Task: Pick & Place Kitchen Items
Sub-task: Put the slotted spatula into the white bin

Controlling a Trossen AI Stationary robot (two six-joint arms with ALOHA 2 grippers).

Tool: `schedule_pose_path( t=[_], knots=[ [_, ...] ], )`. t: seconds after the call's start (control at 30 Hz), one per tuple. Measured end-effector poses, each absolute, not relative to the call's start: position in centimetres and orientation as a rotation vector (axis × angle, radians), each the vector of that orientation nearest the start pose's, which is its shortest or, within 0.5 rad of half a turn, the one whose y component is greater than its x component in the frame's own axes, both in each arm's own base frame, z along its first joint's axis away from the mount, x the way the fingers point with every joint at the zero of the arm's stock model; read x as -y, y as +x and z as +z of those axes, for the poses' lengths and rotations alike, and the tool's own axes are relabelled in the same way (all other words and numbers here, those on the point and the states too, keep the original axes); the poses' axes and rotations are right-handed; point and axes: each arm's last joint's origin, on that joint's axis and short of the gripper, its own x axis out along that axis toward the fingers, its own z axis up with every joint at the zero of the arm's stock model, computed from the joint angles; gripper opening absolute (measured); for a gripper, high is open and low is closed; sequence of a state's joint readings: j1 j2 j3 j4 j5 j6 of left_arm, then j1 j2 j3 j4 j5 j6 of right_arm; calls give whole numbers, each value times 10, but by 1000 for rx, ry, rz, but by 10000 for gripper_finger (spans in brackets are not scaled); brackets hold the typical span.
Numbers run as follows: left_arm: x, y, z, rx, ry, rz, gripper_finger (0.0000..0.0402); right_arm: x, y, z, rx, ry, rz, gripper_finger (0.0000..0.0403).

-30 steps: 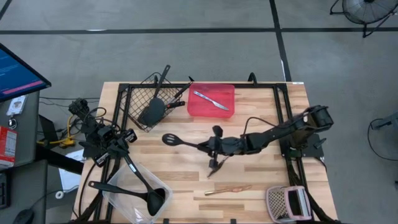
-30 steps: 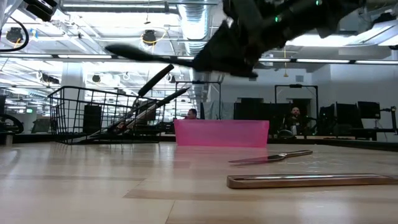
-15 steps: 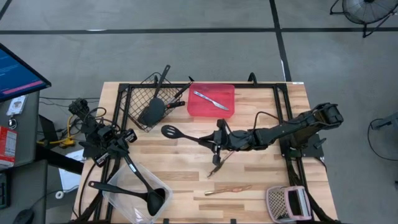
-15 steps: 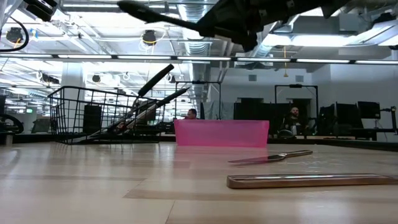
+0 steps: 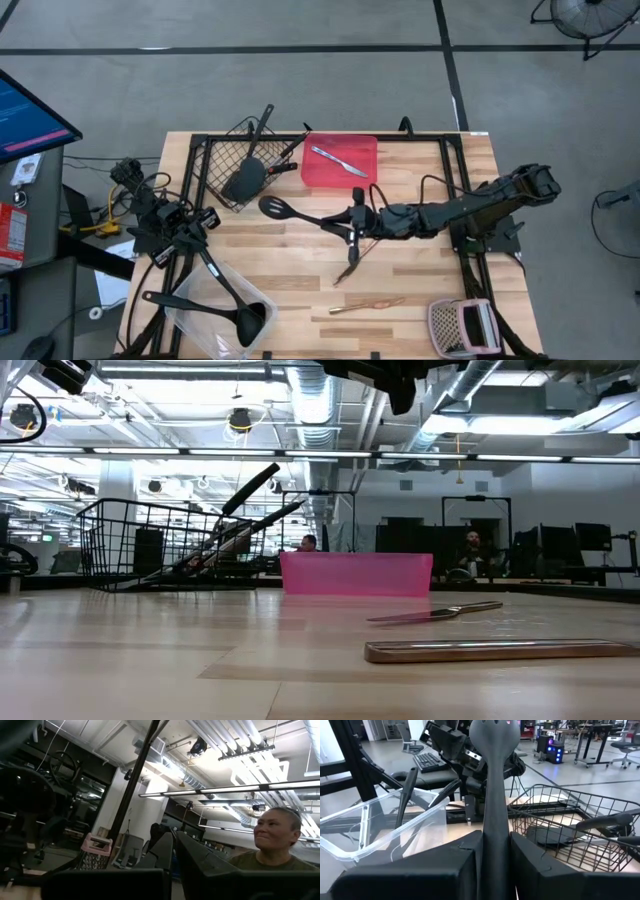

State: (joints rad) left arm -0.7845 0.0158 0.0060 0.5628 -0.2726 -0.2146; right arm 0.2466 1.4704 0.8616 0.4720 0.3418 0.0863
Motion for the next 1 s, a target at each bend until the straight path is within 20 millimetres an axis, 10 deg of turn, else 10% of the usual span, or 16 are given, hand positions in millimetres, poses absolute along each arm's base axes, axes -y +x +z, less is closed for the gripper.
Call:
schedule_pose_path(
  t=[1.0],
  knots=[
    [53, 64, 215, 429, -487, -551, 8, -88, 313, 284, 70, 152, 142, 71]
  ],
)
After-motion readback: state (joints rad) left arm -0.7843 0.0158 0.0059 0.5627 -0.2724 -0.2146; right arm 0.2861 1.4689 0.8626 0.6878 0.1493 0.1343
